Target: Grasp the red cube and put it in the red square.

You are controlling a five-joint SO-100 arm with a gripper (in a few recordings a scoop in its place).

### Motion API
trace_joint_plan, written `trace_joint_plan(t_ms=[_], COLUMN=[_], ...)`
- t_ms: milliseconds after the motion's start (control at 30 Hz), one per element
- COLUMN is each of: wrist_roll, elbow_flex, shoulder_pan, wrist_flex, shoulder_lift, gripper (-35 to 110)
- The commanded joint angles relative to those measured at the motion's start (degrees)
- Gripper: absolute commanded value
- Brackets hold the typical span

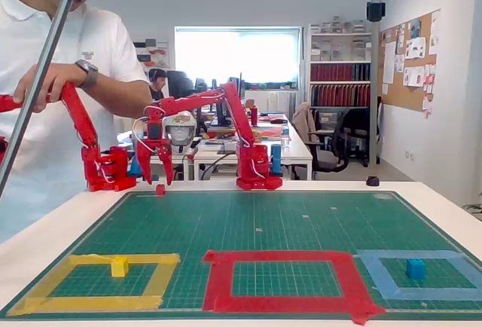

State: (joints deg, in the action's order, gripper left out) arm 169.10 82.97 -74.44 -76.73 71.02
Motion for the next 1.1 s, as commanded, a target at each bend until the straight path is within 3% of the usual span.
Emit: trace_joint_plan(t_ms=[0, 1067], wrist_roll=[1.23, 1.23], elbow_flex=[-1.93, -2.90], shoulder_pan=[-0.09, -0.53], wrist_flex=[0.26, 2.20], shoulder_lift=[1.23, -3.60], gripper=[21, 21])
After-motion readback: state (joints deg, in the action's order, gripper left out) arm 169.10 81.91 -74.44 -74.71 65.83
